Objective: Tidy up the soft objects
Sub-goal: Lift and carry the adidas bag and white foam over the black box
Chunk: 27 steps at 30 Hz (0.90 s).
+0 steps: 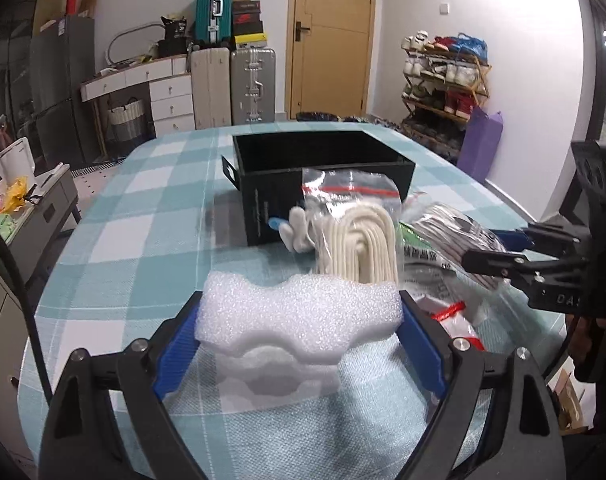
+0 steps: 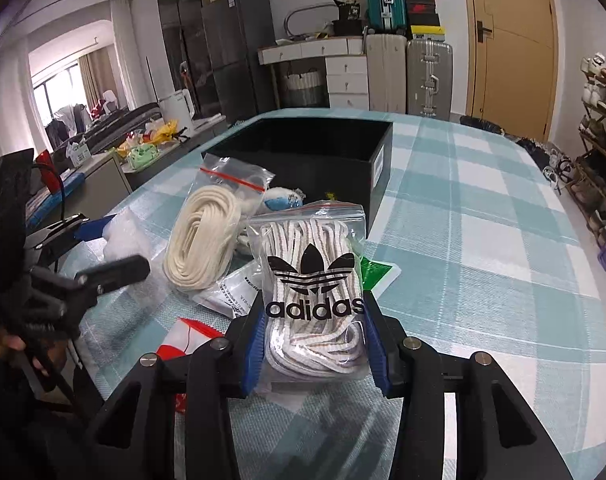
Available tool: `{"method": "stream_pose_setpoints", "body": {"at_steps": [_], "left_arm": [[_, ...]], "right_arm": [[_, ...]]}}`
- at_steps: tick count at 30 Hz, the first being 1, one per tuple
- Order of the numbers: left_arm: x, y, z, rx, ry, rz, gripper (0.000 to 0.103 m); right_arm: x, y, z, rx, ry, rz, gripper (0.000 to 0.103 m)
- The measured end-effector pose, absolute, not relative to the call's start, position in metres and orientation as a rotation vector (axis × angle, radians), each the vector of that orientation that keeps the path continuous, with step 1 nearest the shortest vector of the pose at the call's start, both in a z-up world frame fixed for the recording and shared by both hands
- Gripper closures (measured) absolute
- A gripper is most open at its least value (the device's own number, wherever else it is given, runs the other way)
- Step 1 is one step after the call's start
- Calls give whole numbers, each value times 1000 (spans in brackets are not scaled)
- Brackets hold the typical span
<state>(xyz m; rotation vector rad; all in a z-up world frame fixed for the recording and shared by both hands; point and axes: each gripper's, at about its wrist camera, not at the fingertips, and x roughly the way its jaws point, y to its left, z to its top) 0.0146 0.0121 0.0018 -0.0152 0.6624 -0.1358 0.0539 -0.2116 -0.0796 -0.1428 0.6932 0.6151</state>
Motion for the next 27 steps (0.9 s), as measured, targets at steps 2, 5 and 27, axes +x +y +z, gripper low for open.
{"method": "stream_pose_setpoints", "body": {"at_steps": [2,5,27], "left_arm": [[15,14,5,-17,652,-131,13],[16,15,11,-20,637,-129,13],[54,22,65,-27,541,-82,13]], "right_arm": [[51,-215,-76,-135,682,612,59],[46,-218,-71,-129,658,605,59],[48,-211,0,-107,559,631,59]]}}
